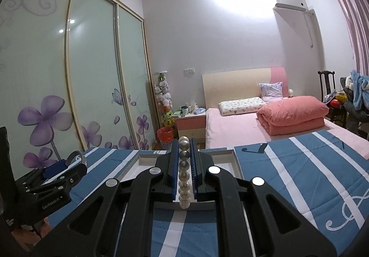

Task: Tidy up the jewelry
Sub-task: 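Carry the silver bangle to the tray with left tool while right tool carries pearls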

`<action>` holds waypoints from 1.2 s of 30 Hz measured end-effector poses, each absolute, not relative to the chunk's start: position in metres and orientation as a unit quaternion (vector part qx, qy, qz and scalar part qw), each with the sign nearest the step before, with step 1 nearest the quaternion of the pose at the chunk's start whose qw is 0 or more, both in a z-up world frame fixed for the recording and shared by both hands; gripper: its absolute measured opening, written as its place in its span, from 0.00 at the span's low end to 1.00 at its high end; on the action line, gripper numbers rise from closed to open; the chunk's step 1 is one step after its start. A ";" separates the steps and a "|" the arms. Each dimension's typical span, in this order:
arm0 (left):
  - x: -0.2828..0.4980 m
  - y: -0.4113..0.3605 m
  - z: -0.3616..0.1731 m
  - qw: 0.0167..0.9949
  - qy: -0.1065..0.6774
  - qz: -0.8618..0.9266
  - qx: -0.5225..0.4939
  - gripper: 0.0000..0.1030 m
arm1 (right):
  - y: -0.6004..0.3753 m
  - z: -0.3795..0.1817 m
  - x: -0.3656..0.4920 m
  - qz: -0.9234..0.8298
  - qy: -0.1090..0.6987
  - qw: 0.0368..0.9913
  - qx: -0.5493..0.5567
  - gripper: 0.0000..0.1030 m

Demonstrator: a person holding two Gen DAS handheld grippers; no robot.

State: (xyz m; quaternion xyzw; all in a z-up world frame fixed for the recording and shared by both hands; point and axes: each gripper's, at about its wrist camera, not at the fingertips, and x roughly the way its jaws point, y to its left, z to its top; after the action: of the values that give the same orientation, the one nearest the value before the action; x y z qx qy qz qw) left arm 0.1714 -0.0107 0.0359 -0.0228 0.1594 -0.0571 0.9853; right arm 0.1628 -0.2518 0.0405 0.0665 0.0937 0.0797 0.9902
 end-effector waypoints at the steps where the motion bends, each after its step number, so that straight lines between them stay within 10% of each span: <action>1: 0.171 -0.011 0.037 0.986 0.158 -0.056 -0.022 0.62 | -0.251 0.041 0.162 0.079 0.091 0.991 0.065 0.10; 36: 0.217 -0.022 0.038 0.983 0.170 -0.066 -0.015 0.62 | -0.242 0.035 0.207 0.075 0.099 0.991 0.052 0.10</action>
State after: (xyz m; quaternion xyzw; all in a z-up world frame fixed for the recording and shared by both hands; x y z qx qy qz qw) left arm 0.2173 -0.0217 0.0384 -0.0154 0.1700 -0.0659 0.9831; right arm 0.2065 -0.2425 0.0350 0.0522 0.0995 0.0748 0.9909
